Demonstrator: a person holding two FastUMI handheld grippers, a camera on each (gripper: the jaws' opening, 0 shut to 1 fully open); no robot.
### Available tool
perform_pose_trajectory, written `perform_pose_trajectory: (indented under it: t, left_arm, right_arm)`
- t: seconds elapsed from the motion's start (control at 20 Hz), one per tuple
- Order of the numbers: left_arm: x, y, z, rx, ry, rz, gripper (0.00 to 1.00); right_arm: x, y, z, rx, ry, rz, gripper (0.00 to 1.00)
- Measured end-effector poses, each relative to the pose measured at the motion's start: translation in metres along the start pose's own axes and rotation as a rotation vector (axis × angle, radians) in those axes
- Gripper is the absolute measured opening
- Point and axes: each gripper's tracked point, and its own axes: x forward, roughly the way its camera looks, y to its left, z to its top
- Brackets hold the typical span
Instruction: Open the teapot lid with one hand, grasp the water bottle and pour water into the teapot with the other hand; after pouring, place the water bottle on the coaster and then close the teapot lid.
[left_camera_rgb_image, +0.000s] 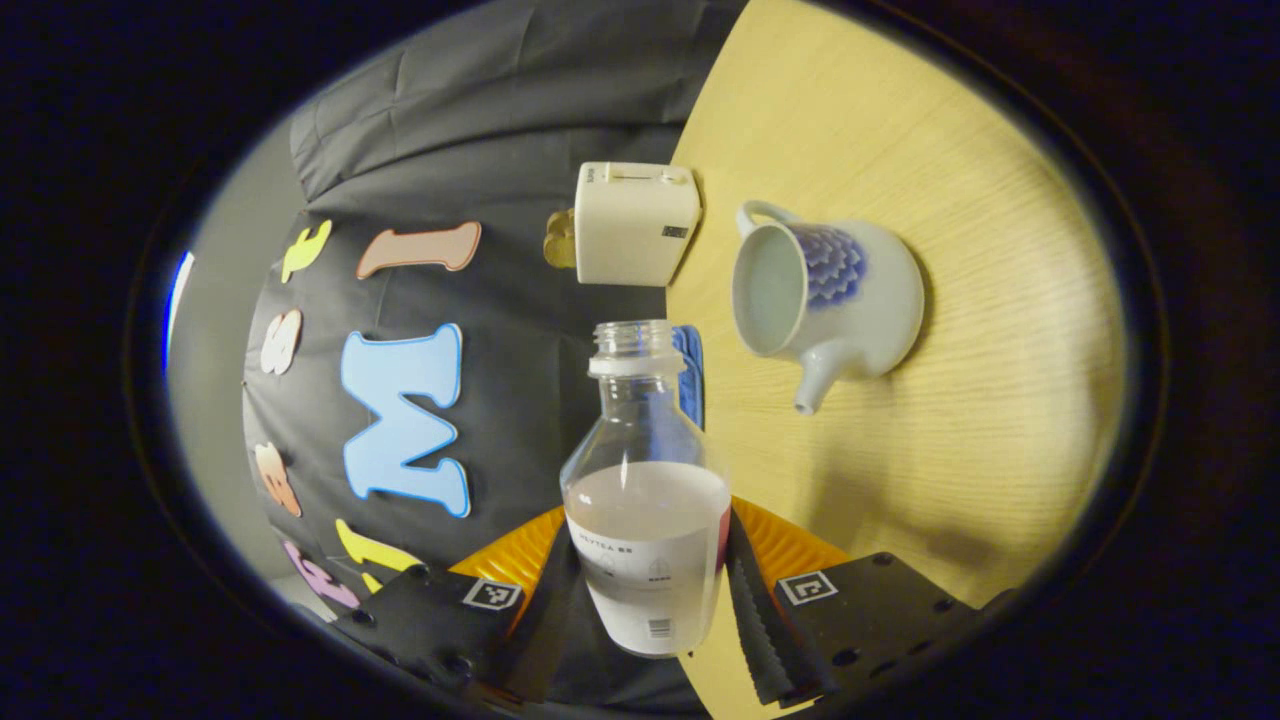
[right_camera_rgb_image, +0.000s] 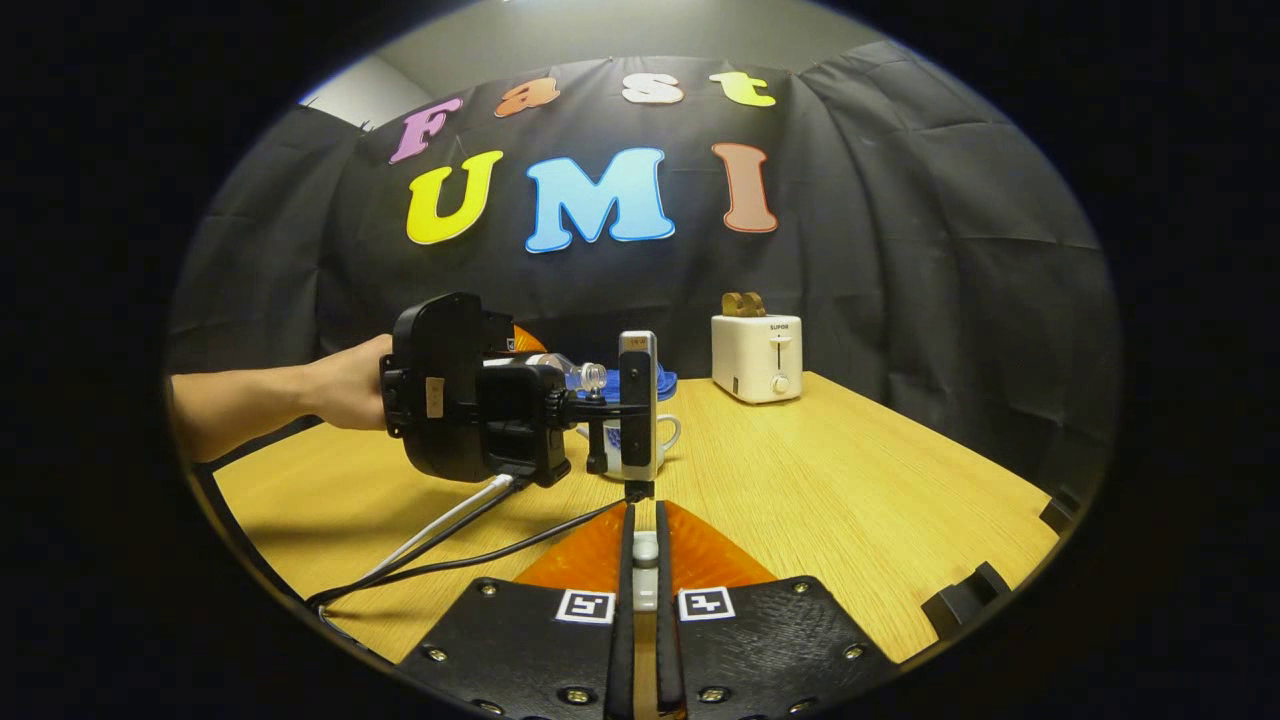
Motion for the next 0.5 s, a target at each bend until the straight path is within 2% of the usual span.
perform_pose_trajectory:
  t: [0.5]
  left_arm:
    - [0.0044,0.0089,-0.002,0.203,0.022,0.025,0.85]
  right_arm:
    - [0.0016,0.0004,-0.0043,-0.003,0.017,0.008,0.09]
